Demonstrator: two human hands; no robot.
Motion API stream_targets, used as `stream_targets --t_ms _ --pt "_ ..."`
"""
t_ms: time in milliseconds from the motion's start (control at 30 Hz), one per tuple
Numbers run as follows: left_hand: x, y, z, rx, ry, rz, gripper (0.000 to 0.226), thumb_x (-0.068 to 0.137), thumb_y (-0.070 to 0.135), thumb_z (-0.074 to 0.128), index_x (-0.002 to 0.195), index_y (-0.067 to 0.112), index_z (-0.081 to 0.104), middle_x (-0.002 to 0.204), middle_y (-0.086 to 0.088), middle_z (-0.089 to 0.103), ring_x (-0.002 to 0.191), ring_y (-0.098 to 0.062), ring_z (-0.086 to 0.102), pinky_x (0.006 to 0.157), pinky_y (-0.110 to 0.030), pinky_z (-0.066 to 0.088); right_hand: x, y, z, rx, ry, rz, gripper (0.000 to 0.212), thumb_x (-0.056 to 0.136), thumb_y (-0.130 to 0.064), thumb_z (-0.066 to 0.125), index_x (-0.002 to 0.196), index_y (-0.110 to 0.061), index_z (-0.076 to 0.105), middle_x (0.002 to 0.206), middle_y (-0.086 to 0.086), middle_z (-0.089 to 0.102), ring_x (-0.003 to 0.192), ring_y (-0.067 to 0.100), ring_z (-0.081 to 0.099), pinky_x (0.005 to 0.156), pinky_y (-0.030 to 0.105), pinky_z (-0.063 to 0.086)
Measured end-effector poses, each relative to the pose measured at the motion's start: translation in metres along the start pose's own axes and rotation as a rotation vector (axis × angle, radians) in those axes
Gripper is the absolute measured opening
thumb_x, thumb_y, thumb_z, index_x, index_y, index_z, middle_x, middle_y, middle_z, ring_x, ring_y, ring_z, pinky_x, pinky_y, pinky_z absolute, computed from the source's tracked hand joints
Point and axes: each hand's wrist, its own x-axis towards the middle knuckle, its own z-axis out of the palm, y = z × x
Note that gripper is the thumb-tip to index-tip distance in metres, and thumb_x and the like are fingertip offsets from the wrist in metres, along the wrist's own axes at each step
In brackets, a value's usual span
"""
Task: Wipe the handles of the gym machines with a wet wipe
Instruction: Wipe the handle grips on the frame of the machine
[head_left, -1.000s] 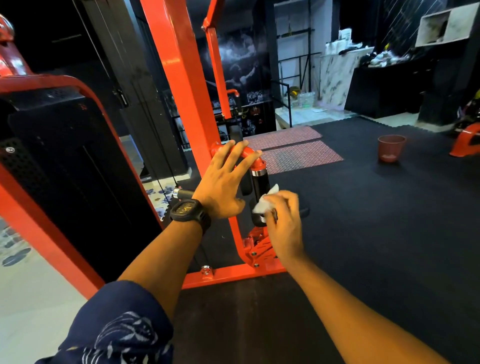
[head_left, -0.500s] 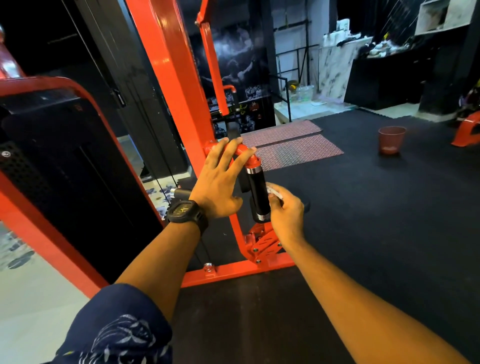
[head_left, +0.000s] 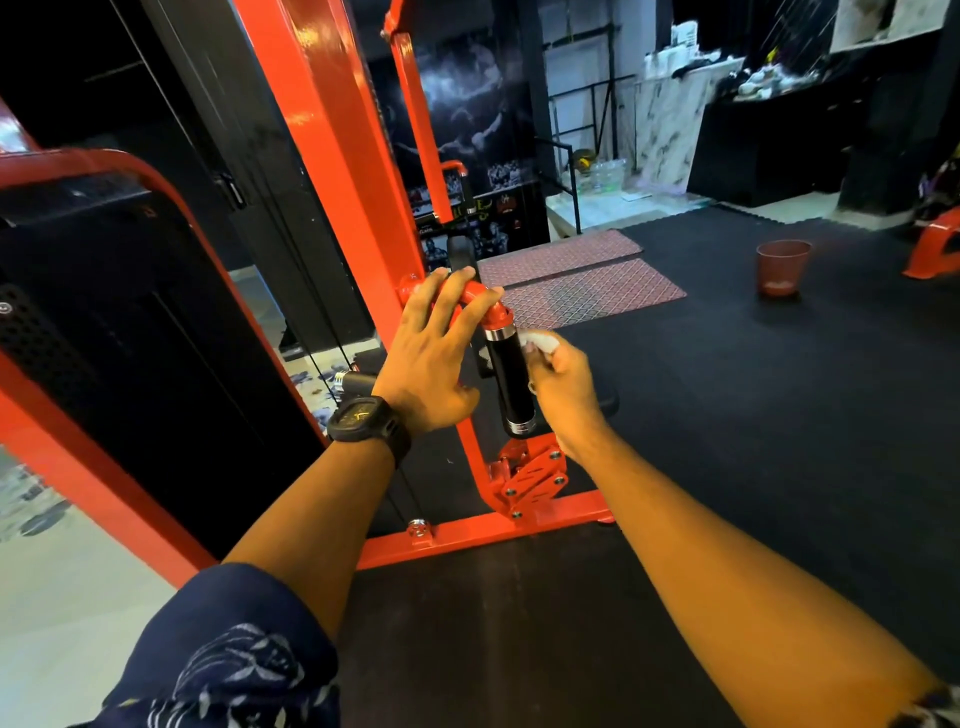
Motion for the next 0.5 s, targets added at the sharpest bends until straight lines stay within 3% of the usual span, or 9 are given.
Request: stream_targets --t_ms 67,167,333,400,500 --pt "-0.001 0.001 -0.001 0.001 -0.001 -0.001 0.106 0.052 0.027 0.062 0.153 0.020 0.029 0.161 -0.014 0.023 0.149 -0.041 0.012 0.121 -0.049 0.014 -0.003 0.010 -0.002 -0.036 0.001 0.000 0.018 0.099 -0.013 0.056 0.104 -0.017 0.073 0.097 -0.001 0.075 0.092 0.013 0.071 0.083 0.043 0.058" --pt "0.000 0.000 -0.001 0.000 0.000 0.007 0.106 0.053 0.028 0.061 0.154 0.019 0.030 0.161 -0.014 0.023 0.149 -0.041 0.013 0.122 -0.050 0.015 -0.001 0.001 -0.004 0.041 0.104 -0.064 0.014 0.097 -0.008 0.060 0.102 -0.013 0.072 0.091 -0.004 0.074 0.081 0.003 0.066 0.071 0.025 0.052" --pt "0.000 0.000 0.003 0.000 -0.011 -0.003 0.104 0.055 0.027 0.062 0.154 0.021 0.029 0.162 -0.012 0.021 0.150 -0.040 0.011 0.121 -0.054 0.018 0.000 -0.014 0.005 0.185 0.160 -0.130 0.011 0.097 -0.010 0.062 0.103 -0.011 0.072 0.085 -0.001 0.072 0.072 -0.001 0.061 0.067 0.021 0.046" --pt "0.001 -0.002 0.003 0.001 -0.006 0.003 0.105 0.055 0.026 0.063 0.154 0.021 0.029 0.162 -0.012 0.021 0.150 -0.040 0.011 0.121 -0.054 0.018 0.006 -0.023 0.006 0.201 0.158 -0.143 0.011 0.097 -0.011 0.062 0.101 -0.016 0.071 0.084 -0.003 0.071 0.070 -0.002 0.060 0.066 0.018 0.046" --pt "0.001 -0.002 0.003 0.018 -0.011 0.005 0.107 0.056 0.026 0.070 0.154 0.020 0.029 0.162 -0.012 0.021 0.150 -0.041 0.011 0.121 -0.054 0.018 0.002 -0.009 0.003 0.108 0.107 -0.106 0.018 0.098 -0.011 0.061 0.096 -0.027 0.069 0.085 -0.004 0.072 0.075 0.003 0.064 0.068 0.025 0.048"
